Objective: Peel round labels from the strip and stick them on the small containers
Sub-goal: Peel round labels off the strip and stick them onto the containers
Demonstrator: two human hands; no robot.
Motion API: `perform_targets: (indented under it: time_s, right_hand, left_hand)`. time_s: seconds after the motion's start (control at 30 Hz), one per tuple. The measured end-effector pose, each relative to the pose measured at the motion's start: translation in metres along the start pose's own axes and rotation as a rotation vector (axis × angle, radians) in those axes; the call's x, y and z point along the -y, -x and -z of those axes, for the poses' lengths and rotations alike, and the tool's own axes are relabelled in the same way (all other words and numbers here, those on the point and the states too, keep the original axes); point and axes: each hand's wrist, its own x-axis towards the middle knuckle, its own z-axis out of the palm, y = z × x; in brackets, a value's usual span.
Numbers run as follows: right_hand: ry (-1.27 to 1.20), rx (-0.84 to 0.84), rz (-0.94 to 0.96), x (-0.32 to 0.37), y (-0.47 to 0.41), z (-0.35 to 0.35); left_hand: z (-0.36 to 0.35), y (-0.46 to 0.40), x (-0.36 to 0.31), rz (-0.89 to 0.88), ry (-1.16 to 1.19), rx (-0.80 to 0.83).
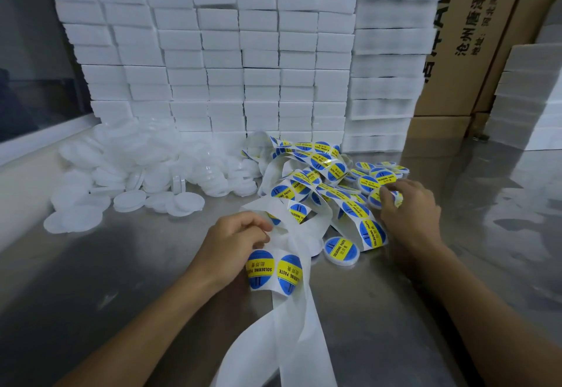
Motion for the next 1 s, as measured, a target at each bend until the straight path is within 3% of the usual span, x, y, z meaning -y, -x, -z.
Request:
perform_targets:
  time_s: [0.07, 0.13, 0.2, 0.3, 0.4, 0.5, 0.7, 0.83, 1.0]
  right_hand:
    - [-0.054, -0.12, 0.117, 0.014, 0.004, 0.01]
    - [-0.2, -0.102, 0.231, 0.036, 0.014, 0.02]
    - [-0.319, 0.086, 0.313, 0.061, 0.027, 0.026]
    - [-0.262, 0.421, 0.437, 0.087, 0.05, 0.021]
    - [-0.159, 0.58, 0.53, 0.093, 0.063, 0.012]
    - [-0.28, 0.729, 0.447, 0.094, 0.071, 0.007]
    - [-0.749, 0.66, 0.227, 0.105, 0.076, 0.005]
    - [-0.776, 0.809, 0.267, 0.107, 0.072, 0.017]
    - [-0.65, 0.908, 0.387, 0.107, 0.07, 0.025]
  left_hand:
    - [0.002, -0.001, 0.002, 0.003, 0.015, 0.011]
    - [0.0, 0.0, 0.004, -0.008, -0.039, 0.014]
    - [-0.003, 0.002, 0.006, -0.021, -0.11, 0.041]
    - [-0.006, 0.003, 0.006, -0.045, -0.144, 0.042]
    - [-0.005, 0.002, 0.004, -0.035, -0.112, 0.04]
    - [-0.005, 0.003, 0.002, -0.045, -0.008, 0.085]
    - [-0.008, 0.004, 0.003, -0.09, 0.175, 0.096]
    - [0.004, -0.001, -0.006, -0.062, 0.364, 0.005]
    - [0.015, -0.004, -0.013, -0.105, 0.503, 0.052]
